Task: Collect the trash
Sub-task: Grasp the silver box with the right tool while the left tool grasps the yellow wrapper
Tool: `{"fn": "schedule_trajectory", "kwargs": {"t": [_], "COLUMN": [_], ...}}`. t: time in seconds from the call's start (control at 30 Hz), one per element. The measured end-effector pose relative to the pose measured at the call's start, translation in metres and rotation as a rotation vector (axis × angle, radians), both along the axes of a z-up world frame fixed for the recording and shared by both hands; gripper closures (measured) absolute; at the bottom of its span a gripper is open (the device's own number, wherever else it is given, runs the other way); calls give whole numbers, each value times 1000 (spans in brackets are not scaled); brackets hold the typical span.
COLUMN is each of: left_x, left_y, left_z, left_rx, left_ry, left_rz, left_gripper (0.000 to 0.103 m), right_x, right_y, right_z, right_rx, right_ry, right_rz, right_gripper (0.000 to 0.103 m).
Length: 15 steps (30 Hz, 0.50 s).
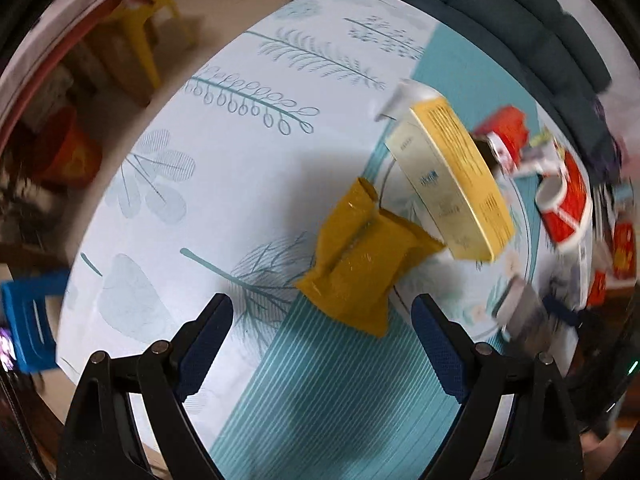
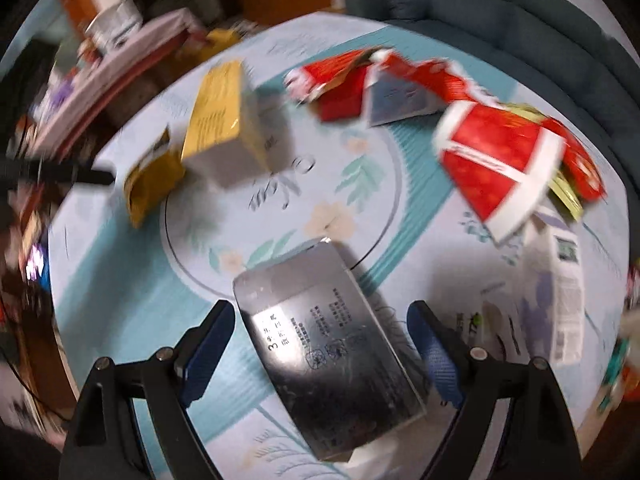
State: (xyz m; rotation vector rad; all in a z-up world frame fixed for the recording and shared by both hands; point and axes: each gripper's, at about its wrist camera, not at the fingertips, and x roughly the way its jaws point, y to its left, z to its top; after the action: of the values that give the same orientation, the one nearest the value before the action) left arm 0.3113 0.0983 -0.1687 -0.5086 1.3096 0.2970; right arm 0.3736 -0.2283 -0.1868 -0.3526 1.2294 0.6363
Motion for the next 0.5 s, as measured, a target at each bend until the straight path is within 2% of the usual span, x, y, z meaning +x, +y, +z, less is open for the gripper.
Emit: {"fn": "schedule_trajectory", "kwargs": {"t": [0.07, 0.13, 0.17, 0.2, 0.3, 0.4, 0.43, 0.5], "left_x": [4, 12, 15, 20, 30, 38, 40, 42], "left_y": [0, -5, -8, -13, -24, -28, -29, -31], "left_z": [-1, -2, -3, -5, -12, -24, -26, -30], "left_rx": [-3, 6, 10, 18, 72, 72, 70, 67], "left_ry": [-4, 2, 7, 21, 57, 91, 94, 98], "left_rz": [2, -38, -63, -101, -165, -190, -195, -203], "left_gripper": [13, 13, 13, 13, 13, 14, 16, 31], "right_x": [-3, -5, -7, -7, -5, -5, -4, -4], "right_y": [6, 9, 10, 11, 12, 11, 9, 3], "right_z": [-7, -12, -10, -8, -8, -8, -7, -5], "right_rx": [-41, -85, -74, -70, -65, -59, -55, -43], "right_ry": [-13, -34, -43, -53, -37, -40, -40, -32], "right_rz": [55, 85, 99, 102, 100, 89, 78, 50], "right_gripper": [15, 21, 34, 36, 36, 36, 37, 37]}}
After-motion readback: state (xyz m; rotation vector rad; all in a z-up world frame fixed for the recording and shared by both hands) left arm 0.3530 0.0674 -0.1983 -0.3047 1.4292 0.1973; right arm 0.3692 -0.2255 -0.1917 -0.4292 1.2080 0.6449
